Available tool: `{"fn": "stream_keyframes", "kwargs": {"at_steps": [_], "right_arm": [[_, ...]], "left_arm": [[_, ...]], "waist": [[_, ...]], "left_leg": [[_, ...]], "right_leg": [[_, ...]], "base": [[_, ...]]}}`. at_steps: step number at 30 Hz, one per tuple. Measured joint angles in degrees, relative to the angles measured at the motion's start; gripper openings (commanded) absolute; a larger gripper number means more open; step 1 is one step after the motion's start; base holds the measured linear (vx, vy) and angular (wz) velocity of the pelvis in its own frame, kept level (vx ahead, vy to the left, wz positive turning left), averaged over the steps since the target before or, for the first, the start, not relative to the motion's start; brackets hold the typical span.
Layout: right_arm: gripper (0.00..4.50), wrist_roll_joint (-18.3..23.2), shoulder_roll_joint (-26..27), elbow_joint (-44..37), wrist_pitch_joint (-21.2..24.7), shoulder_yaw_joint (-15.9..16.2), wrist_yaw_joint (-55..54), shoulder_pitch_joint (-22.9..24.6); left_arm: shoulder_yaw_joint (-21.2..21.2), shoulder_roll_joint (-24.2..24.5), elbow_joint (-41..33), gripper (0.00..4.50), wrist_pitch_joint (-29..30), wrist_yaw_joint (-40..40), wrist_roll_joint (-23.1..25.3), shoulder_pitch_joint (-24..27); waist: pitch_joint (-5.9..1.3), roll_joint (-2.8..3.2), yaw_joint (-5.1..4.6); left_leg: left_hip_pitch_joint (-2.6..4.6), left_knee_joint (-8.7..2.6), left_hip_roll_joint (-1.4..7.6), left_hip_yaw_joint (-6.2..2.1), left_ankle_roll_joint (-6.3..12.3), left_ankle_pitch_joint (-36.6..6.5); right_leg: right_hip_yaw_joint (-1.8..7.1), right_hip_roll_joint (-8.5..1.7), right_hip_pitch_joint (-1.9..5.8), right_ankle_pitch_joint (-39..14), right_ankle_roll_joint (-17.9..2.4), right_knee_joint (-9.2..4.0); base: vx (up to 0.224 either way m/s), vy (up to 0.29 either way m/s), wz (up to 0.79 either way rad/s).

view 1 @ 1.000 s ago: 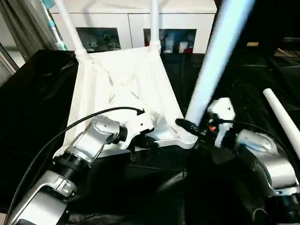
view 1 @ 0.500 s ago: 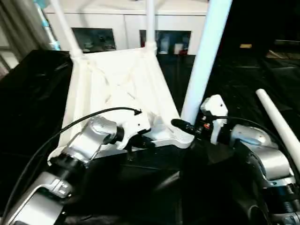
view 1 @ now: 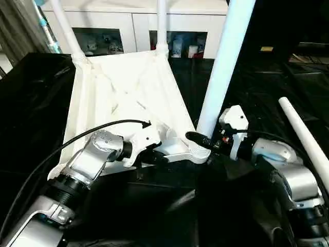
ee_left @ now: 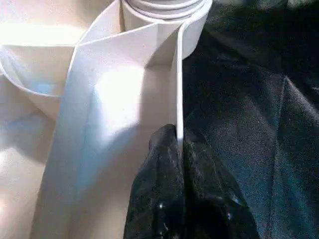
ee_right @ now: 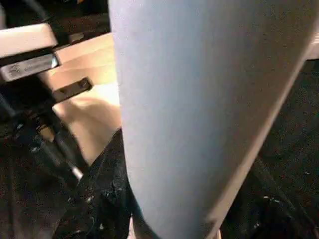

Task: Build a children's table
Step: Rotate leg to tighten

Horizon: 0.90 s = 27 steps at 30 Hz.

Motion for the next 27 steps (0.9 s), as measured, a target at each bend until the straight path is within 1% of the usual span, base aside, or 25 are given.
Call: {"fn": "stream_keyframes", "kwargs": {"at_steps": [1, 3, 5, 6, 7, 8, 9, 10, 11, 12, 13, 14, 15, 16, 17, 18, 19, 20, 21, 22, 24, 27], "right_arm": [[1.84, -0.97, 2.52, 0.17, -0.3, -0.75, -3.3, 0.44], [1.84, -2.09, 5.44, 0.96, -0.88, -1.54, -8.47, 0.47], [1.84, -3.49, 8.44, 1.73, -1.1, -2.42, -13.98, 0.43], [1.84, -3.92, 9.76, 2.2, -1.1, -2.66, -16.19, 0.36], [1.84, -4.54, 11.02, 2.89, -1.11, -3.05, -18.49, 0.06], [1.84, -5.35, 11.83, 3.89, -1.1, -3.19, -20.82, -0.52], [1.84, -5.76, 12.14, 4.36, -1.1, -3.32, -22.24, -0.75], [1.84, -6.11, 13.12, 4.92, -1.11, -4.03, -24.41, -1.0], [1.84, -6.45, 13.34, 5.01, -1.17, -4.79, -25.84, -1.03], [1.84, -6.68, 13.91, 5.76, -1.16, -4.96, -27.11, -1.59], [1.84, -7.32, 14.79, 7.9, -1.17, -5.38, -29.29, -3.9], [1.84, -8.15, 15.27, 9.35, -1.17, -5.53, -30.84, -5.01], [1.84, -8.98, 15.82, 10.48, -1.17, -5.94, -32.39, -5.76], [1.84, -9.98, 16.23, 10.86, -1.23, -6.36, -33.79, -6.28], [1.84, -10.31, 16.34, 11.31, -1.23, -6.45, -34.58, -6.3], [1.84, -10.35, 16.63, 11.86, -1.22, -6.59, -35.26, -6.45], [1.84, -10.37, 17.11, 12.54, -1.22, -6.95, -35.89, -6.67], [1.84, -10.43, 17.11, 12.74, -1.22, -7.0, -36.31, -6.79], [1.84, -10.51, 17.1, 12.92, -1.22, -7.03, -36.48, -6.88], [1.84, -10.67, 17.1, 13.02, -1.23, -7.03, -36.54, -7.01], [1.84, -10.72, 17.15, 13.49, -1.23, -7.03, -36.58, -7.26], [1.84, -10.77, 17.58, 14.45, -1.25, -7.15, -36.82, -7.83]], "left_arm": [[0.07, -0.3, -0.28, 0.0, 0.6, 1.15, 0.46, 0.0], [0.22, -1.46, -0.38, 0.0, 1.92, 3.02, 1.37, -0.07], [0.26, -3.58, -0.33, 0.0, 3.77, 5.45, 2.13, -0.53], [0.22, -4.68, 0.1, 0.0, 4.62, 6.66, 2.52, -0.89], [0.11, -5.77, 0.72, 0.0, 5.55, 7.75, 3.1, -1.56], [-0.19, -6.81, 1.34, 0.0, 6.52, 8.94, 3.65, -2.25], [-0.3, -7.77, 1.94, 0.0, 6.99, 9.77, 3.95, -2.62], [-0.73, -9.57, 3.35, 0.0, 7.68, 11.32, 4.57, -3.79], [-1.31, -11.06, 4.33, 0.0, 8.06, 12.74, 5.25, -4.76], [-1.32, -11.62, 4.63, 0.0, 8.29, 13.69, 5.58, -4.95], [-0.79, -13.06, 5.5, 0.0, 9.02, 14.92, 6.04, -5.79], [-0.81, -14.4, 6.07, 0.0, 9.92, 15.83, 6.4, -6.2], [-1.25, -15.94, 6.87, 0.0, 11.32, 16.72, 6.9, -6.98], [-1.38, -17.18, 7.05, 0.0, 12.54, 17.58, 7.19, -7.61], [-1.43, -17.96, 7.32, 0.0, 13.08, 18.33, 7.49, -7.7], [-1.56, -18.18, 7.56, 0.0, 13.41, 18.83, 7.65, -7.85], [-1.7, -18.33, 8.01, 0.0, 13.8, 19.36, 7.81, -8.24], [-1.73, -18.61, 8.14, 0.0, 13.87, 19.66, 8.05, -8.35], [-1.73, -18.83, 8.28, 0.0, 13.89, 19.89, 8.26, -8.38], [-1.74, -18.92, 8.48, 0.0, 13.94, 19.9, 8.28, -8.57], [-1.75, -18.95, 8.72, 0.0, 13.95, 19.94, 8.37, -8.61], [-1.66, -18.75, 9.07, 0.0, 13.91, 19.9, 8.67, -8.7]], "waist": [[0.04, -0.09, -0.1], [0.15, -0.07, -0.34], [0.38, 0.23, -0.67], [0.59, 0.62, -0.74], [0.72, 0.59, -0.77], [0.99, 0.6, -0.83], [1.09, 0.58, -0.81], [1.16, 0.4, 0.37], [0.91, -0.2, 1.42], [0.18, -2.1, 1.88], [0.11, -2.34, 2.23], [0.23, -1.16, 2.34], [0.19, -0.06, 2.43], [0.31, 0.56, 1.67], [0.41, 0.73, 1.2], [0.13, 0.52, 0.9], [0.21, -0.46, 0.72], [0.22, -0.92, 0.72], [0.19, -0.96, 0.7], [0.18, -0.88, 0.54], [0.2, -0.9, 0.37], [0.12, -1.25, 0.34]], "left_leg": [[0.01, -0.02, -0.02, -0.11, 0.0, 0.0], [0.05, -0.05, -0.09, -0.48, -0.02, -0.02], [0.11, -0.24, -0.09, -1.25, -0.02, -0.03], [0.17, -0.48, -0.11, -1.59, -0.03, -0.03], [0.33, -0.88, -0.15, -1.66, -0.03, -0.03], [0.59, -1.38, -0.13, -1.69, -0.02, -0.03], [0.69, -1.79, -0.12, -1.62, -0.02, -0.03], [0.67, -2.48, 0.03, -0.47, -0.02, -0.03], [0.77, -2.77, 0.26, 1.41, -0.04, -0.02], [0.89, -3.12, -0.29, 3.41, -0.21, 0.02], [0.7, -0.38, -0.49, 1.57, -1.56, -0.85], [0.03, 3.06, -1.32, -4.02, -1.27, -0.68], [0.95, 4.32, -1.66, -6.51, -1.52, -0.99], [1.41, 2.76, -1.49, -6.89, -2.54, -2.38], [1.39, 2.13, -1.3, -6.67, -2.54, -2.4], [1.82, 1.36, -1.23, -6.19, -2.54, -2.4], [1.84, 0.68, -1.23, -5.85, -2.54, -2.41], [1.84, 0.31, -1.17, -5.48, -2.54, -2.41], [1.84, 0.1, -1.03, -5.14, -2.54, -2.41], [1.79, 0.02, -0.99, -4.96, -2.53, -2.4], [1.79, -0.23, -0.99, -4.9, -2.53, -2.4], [1.84, -0.34, -0.99, -4.8, -2.53, -2.4]], "right_leg": [[-0.04, 0.0, -0.04, -0.19, 0.12, -0.02], [-0.27, 0.02, -0.1, -1.12, 0.11, -0.06], [-1.18, -0.01, 0.14, -2.84, 0.01, -0.46], [-1.62, -0.02, 0.39, -3.3, -0.04, -0.96], [-1.85, -0.03, 0.6, -3.74, -0.23, -1.29], [-2.24, -0.04, 1.1, -3.97, -0.56, -1.79], [-2.53, -0.07, 1.36, -4.67, -0.87, -1.73], [-2.9, -0.39, 1.56, -6.5, -2.55, 2.65], [-2.33, -0.8, 1.84, -7.34, -2.93, 6.13], [-0.6, -1.62, 2.41, -9.78, -2.48, 5.54], [-0.26, -1.99, 1.63, -8.42, -0.02, 5.6], [-1.52, -1.74, 2.57, -8.36, 0.03, 5.17], [-2.19, -1.73, 3.2, -8.35, 0.02, 5.08], [-2.91, -1.85, 3.15, -8.13, -0.24, 4.86], [-2.66, -1.45, 3.18, -7.95, -0.5, 4.07], [-2.12, -1.21, 3.45, -7.29, -1.09, 3.38], [-1.49, -0.88, 3.62, -6.46, -1.32, 2.66], [-1.27, -0.89, 3.65, -6.12, -1.2, 2.24], [-1.21, -0.91, 3.68, -6.08, -1.21, 1.89], [-1.18, -0.96, 3.75, -6.04, -1.16, 1.56], [-1.2, -0.96, 3.99, -5.96, -1.04, 1.07], [-1.14, -0.98, 3.99, -5.97, -1.01, 1.0]], "base": [[0.0, 0.0, 0.0], [0.0, 0.0, 0.0], [0.0, 0.0, 0.0], [-0.043, 0.05, -0.12], [0.0, 0.0, 0.0], [0.0, 0.0, 0.0], [-0.067, 0.021, 0.09], [-0.096, -0.016, 0.26], [-0.096, -0.016, 0.26], [0.014, -0.096, 0.21], [0.118, -0.093, -0.19], [0.118, -0.093, -0.19], [0.071, 0.043, -0.4], [-0.031, 0.09, -0.07], [-0.031, 0.09, -0.07], [-0.058, 0.028, 0.26], [-0.021, -0.011, 0.26], [-0.021, -0.011, 0.26], [0.0, 0.0, 0.0], [0.0, 0.0, 0.0], [0.0, 0.0, 0.0], [0.0, 0.0, 0.0]]}}
